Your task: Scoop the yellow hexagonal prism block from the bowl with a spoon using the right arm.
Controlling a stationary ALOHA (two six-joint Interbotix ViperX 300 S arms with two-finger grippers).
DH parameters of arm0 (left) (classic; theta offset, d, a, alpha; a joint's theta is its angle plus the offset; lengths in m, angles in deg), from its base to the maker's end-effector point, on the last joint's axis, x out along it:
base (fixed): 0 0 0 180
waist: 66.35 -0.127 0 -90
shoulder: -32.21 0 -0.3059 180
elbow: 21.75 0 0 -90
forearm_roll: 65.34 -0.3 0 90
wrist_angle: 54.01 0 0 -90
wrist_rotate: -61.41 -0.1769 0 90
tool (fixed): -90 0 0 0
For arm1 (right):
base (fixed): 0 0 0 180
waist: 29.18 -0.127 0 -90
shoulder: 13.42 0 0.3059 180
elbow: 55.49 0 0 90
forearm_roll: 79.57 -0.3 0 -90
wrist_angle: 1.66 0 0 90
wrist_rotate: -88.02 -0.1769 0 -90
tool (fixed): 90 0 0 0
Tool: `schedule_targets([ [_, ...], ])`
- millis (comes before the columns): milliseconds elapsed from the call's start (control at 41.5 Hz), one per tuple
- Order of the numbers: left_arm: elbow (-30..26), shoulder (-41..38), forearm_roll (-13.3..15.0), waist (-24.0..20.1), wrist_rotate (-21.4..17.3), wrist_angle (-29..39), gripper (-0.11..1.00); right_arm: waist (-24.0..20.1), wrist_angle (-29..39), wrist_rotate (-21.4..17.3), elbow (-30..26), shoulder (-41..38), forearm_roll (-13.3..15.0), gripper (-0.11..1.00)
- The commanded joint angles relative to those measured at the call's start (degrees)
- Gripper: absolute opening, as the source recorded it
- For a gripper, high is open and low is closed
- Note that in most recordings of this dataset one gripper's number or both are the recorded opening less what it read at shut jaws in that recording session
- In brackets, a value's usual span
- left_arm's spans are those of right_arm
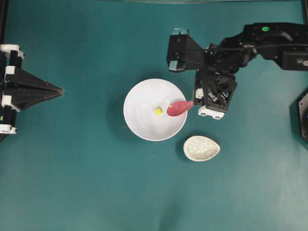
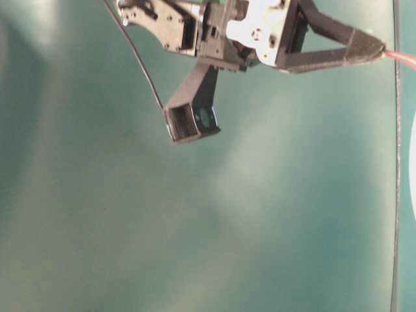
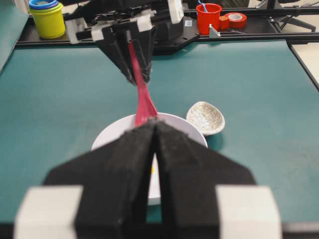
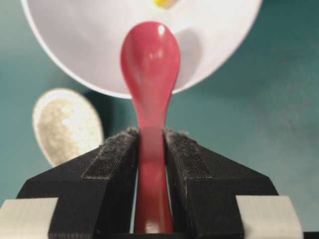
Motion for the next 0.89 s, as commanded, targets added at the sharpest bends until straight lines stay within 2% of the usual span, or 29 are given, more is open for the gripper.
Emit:
schedule_targets([
  [0,-0.5,-0.5,-0.1,0.0,-0.1,-0.3,0.0,0.1,1.1,-0.2,-2.7,-0.1,1.1,0.23],
  [867,-0.6,-0.4,-0.1,-0.1,-0.1,-0.4,0.0,-1.3,0.3,0.4,-5.3,-5.7,1.4,0.23],
])
